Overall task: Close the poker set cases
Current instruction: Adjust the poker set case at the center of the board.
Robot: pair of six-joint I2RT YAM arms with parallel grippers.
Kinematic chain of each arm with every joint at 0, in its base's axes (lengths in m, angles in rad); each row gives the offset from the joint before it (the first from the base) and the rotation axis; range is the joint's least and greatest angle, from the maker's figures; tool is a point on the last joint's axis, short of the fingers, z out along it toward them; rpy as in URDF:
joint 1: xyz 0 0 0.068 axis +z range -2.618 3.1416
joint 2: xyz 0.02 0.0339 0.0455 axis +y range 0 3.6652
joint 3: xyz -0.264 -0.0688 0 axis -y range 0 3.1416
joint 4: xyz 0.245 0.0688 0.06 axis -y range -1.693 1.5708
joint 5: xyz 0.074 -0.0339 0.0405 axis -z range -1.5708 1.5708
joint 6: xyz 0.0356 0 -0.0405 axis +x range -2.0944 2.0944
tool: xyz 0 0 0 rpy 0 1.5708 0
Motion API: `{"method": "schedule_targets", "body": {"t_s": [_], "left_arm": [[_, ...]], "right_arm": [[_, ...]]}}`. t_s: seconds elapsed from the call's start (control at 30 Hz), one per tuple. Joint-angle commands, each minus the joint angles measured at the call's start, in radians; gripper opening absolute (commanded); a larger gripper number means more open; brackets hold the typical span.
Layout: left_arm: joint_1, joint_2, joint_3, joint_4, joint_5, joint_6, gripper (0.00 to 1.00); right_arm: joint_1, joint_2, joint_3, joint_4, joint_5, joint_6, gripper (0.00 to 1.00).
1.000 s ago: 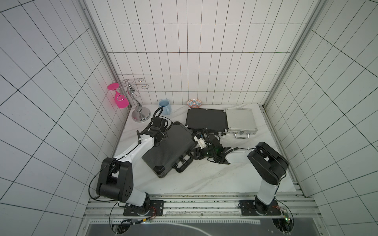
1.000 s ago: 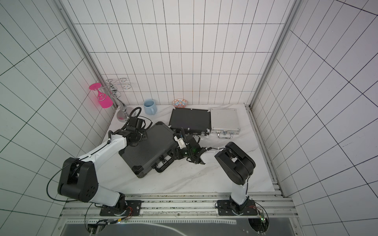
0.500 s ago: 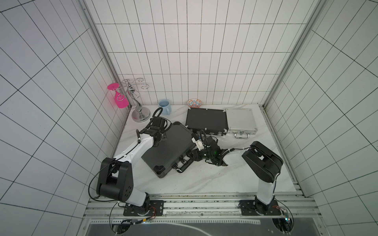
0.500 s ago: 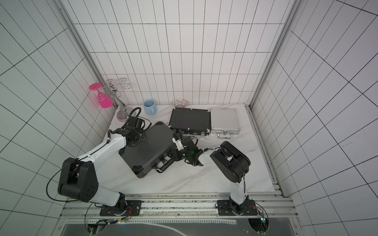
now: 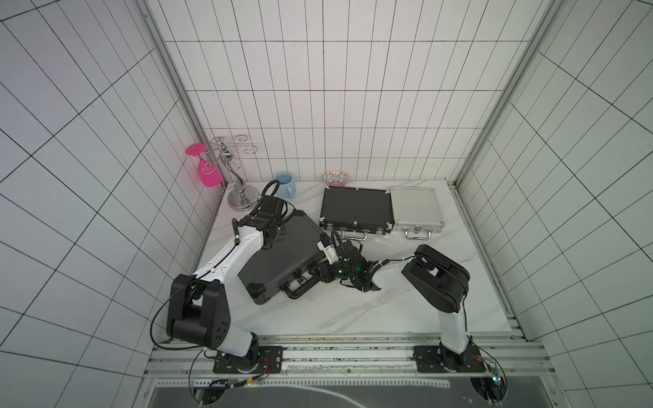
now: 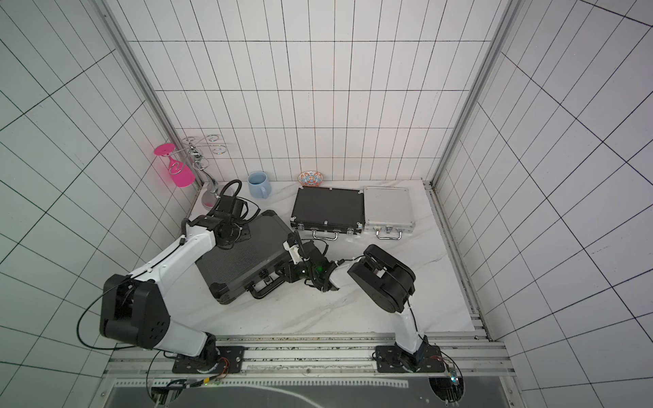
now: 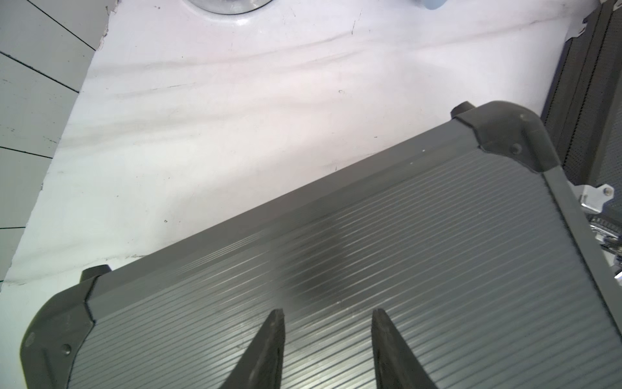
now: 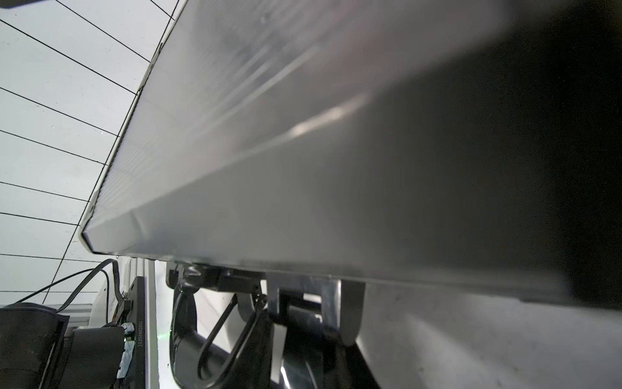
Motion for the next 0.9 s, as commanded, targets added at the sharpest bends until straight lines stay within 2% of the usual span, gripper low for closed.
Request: {"method": "schedule_targets", "body": {"t_s": [0.0,0.07,0.2,0.37,0.6,0.77,0.87], "left_arm": [[-0.029,-0.019,-0.010,-0.012,0.019,0.016,0.43],[-0.052,-0.016,-0.011,-0.012,0.035,0.016,0.42],[-0.096,0.005,-0.034,-0.004,0.049,0.015,0.40],[-0.094,-0.006,-0.148,0.049,0.051,-0.014,0.38],[-0.059,0.005,-0.223,0.036,0.033,-0.015,0.36],[-0.065,-0.006,-0.273,0.028,0.025,-0.013,0.36],[-0.064,-0.010,-0.304,0.032,0.026,-0.012,0.35]], "right_arm": [[0.008,0.027,0.108,-0.058,0.047,-0.022,0.24],[0.006,0.017,0.109,-0.073,0.044,-0.032,0.26],[0.006,-0.034,0.075,-0.092,0.040,-0.052,0.41],[-0.004,-0.127,-0.007,-0.123,0.060,-0.082,0.50],[-0.043,-0.247,-0.084,-0.162,0.083,-0.112,0.51],[-0.043,-0.307,-0.007,-0.232,0.128,-0.160,0.51],[-0.043,-0.283,0.088,-0.271,0.144,-0.204,0.52]]}}
